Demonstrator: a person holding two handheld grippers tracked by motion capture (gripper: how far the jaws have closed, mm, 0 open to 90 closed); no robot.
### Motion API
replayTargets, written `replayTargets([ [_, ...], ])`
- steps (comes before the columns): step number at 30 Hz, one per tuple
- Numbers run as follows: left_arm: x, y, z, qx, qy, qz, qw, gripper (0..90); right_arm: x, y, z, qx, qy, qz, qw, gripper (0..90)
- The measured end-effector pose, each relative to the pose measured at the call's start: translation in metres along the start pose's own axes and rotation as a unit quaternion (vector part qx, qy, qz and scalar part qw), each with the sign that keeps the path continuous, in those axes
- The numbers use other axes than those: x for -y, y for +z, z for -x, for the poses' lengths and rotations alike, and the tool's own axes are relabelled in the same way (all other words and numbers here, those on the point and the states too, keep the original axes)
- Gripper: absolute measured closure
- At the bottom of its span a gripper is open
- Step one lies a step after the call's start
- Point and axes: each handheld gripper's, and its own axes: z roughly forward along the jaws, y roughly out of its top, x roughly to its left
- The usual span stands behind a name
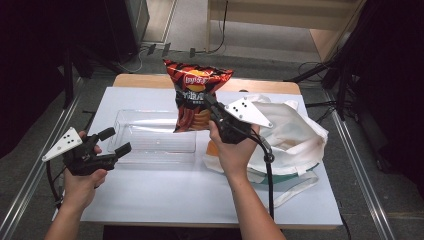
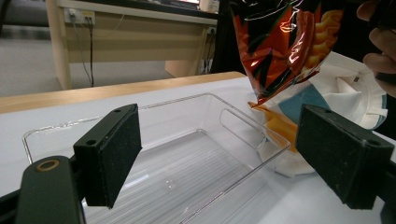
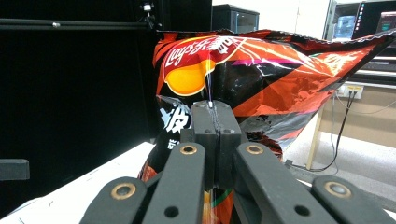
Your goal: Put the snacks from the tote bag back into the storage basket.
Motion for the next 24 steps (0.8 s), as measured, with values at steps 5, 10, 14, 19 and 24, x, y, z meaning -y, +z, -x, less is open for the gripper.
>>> replayTargets([
  [5, 0.0, 0.0, 0.001, 0.0, -0.001, -0.001, 1.0, 14.9, 0.003, 0.005, -0.004, -0.002, 0.0, 0.0, 1.0, 90.0],
  [10, 0.0, 0.0, 0.001, -0.002, 0.003, -0.002, 1.0, 15.1, 0.007, 0.01, -0.009, -0.004, 0.002, -0.004, 1.0, 90.0],
  [14, 0.0, 0.001, 0.003, 0.001, 0.002, -0.002, 1.0, 15.1, 0.01, 0.015, -0.012, -0.005, 0.003, -0.006, 1.0, 90.0],
  [19, 0.001, 0.001, 0.004, 0.001, 0.006, -0.006, 1.0, 15.1, 0.014, 0.02, -0.016, -0.005, 0.005, -0.006, 1.0, 90.0],
  [24, 0.001, 0.001, 0.004, 0.001, 0.007, -0.006, 1.0, 15.2, 0.018, 0.025, -0.021, -0.008, 0.009, -0.01, 0.9999, 90.0],
])
